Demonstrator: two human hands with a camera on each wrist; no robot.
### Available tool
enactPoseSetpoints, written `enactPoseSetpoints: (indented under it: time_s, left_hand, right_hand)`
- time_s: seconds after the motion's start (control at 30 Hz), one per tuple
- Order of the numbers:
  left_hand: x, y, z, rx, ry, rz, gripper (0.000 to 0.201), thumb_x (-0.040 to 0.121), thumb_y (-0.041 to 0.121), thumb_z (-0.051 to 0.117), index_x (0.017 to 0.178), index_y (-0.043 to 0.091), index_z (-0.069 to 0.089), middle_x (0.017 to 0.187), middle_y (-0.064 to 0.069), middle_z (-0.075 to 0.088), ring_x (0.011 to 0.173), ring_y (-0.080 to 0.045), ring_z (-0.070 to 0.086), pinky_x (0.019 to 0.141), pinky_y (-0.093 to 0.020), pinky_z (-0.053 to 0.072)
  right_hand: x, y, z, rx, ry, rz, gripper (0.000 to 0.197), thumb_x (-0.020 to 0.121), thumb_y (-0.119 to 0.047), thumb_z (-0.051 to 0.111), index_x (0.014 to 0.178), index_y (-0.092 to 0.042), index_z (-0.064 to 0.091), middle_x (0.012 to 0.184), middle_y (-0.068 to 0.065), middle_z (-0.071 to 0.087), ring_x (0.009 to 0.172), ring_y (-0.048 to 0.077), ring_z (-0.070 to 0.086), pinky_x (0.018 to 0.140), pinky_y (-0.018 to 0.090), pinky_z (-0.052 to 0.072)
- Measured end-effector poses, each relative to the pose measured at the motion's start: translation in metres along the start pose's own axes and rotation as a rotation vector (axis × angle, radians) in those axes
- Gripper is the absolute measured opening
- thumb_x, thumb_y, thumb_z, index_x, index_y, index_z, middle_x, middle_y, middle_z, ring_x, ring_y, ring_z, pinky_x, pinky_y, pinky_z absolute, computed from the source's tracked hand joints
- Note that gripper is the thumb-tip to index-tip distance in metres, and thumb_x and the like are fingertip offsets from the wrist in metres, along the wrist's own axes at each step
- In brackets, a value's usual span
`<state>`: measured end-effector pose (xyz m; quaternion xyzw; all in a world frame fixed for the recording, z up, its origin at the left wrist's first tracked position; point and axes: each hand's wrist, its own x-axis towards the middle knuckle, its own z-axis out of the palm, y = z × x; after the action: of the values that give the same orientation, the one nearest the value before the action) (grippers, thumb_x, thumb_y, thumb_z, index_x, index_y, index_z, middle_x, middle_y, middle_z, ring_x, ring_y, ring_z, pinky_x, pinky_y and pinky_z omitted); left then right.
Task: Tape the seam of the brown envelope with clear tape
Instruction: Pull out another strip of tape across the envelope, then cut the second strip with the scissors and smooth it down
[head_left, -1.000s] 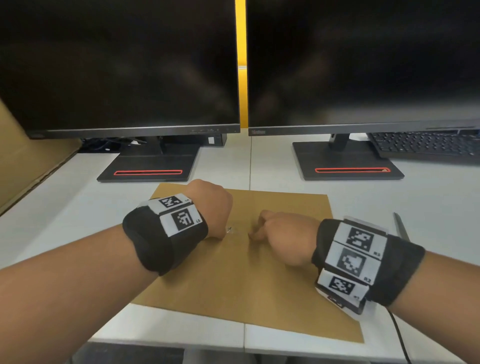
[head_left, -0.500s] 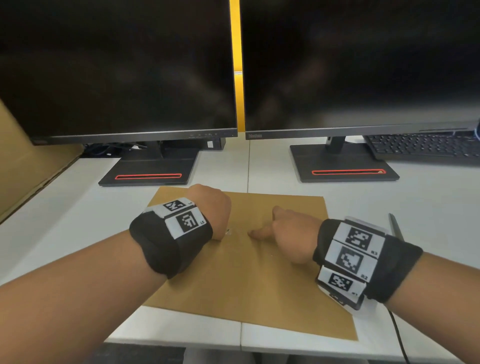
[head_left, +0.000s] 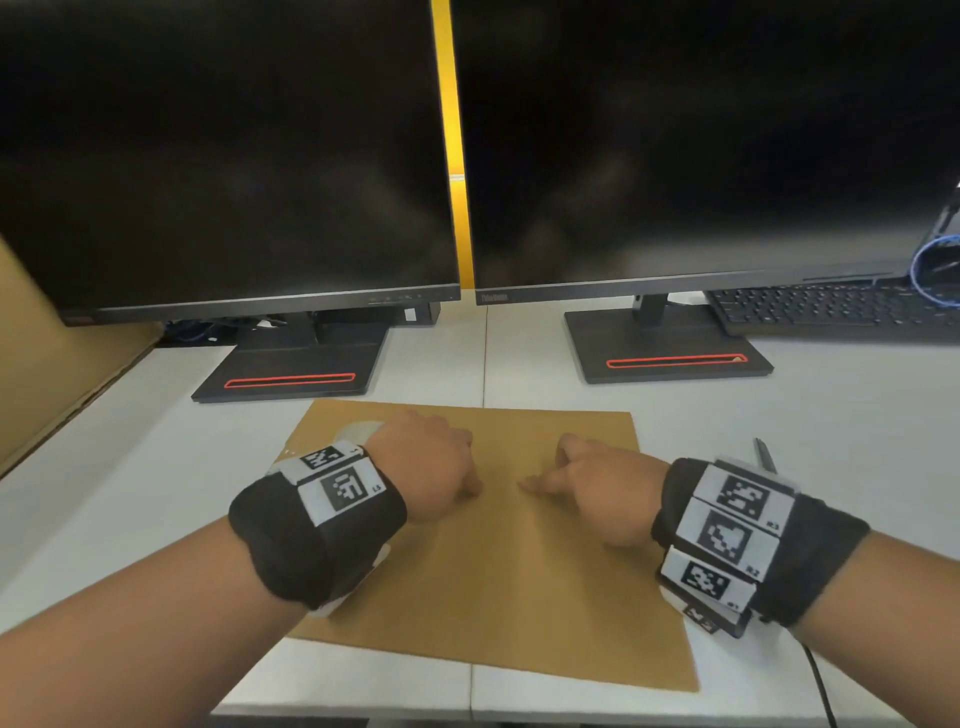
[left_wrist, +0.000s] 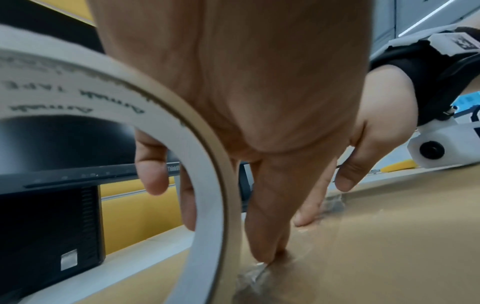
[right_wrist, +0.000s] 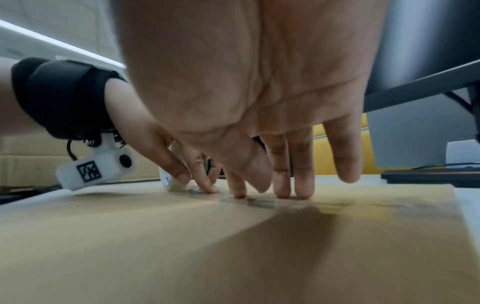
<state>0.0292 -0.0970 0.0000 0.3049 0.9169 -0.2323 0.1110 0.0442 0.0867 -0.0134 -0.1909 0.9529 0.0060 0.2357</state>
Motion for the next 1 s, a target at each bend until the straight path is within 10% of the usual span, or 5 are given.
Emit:
enactPoseSetpoints:
  time_s: [0.17,0.57,0.7,1.0]
  left_hand:
    - [0.004,-0.002,0.002,0.036,-0.069,-0.007,0.043,0.099,0.023,0.040,0.132,0.049,0.048,0.121,0.003,0.048,0.107,-0.026,0.049,0.088,-0.039,0.046]
    - [0.012,0.024,-0.001,-0.008,0.066,-0.066,0.028,0.095,0.029,0.045,0.117,0.020,0.060,0.114,-0.001,0.058,0.099,-0.024,0.060,0.081,-0.035,0.048]
    - [0.017,0.025,0.000,-0.102,0.042,-0.042,0.053,0.092,0.023,0.052,0.141,0.036,0.036,0.123,-0.001,0.051,0.103,-0.025,0.059,0.075,-0.033,0.047]
    - [0.023,0.031,0.005,-0.084,0.016,-0.002,0.046,0.097,0.029,0.045,0.140,0.043,0.035,0.133,0.001,0.048,0.107,-0.026,0.058,0.089,-0.040,0.050]
  right_hand:
    - [-0.008,0.007,-0.004,-0.060,-0.052,0.002,0.062,0.093,-0.002,0.045,0.147,-0.030,0.033,0.143,0.009,0.031,0.128,0.034,0.042,0.100,0.036,0.038]
    - [-0.009,0.007,0.007,-0.108,0.001,0.017,0.064,0.092,-0.008,0.045,0.146,-0.039,0.030,0.132,0.008,0.033,0.114,0.035,0.052,0.093,0.039,0.048]
    - [-0.007,0.011,0.009,-0.114,0.036,0.008,0.060,0.094,-0.015,0.045,0.145,-0.041,0.028,0.132,0.005,0.037,0.117,0.032,0.051,0.095,0.041,0.048]
    - [-0.047,0.057,0.011,-0.009,0.243,0.139,0.037,0.092,-0.026,0.047,0.129,-0.029,0.053,0.129,0.001,0.050,0.116,0.025,0.054,0.095,0.035,0.044]
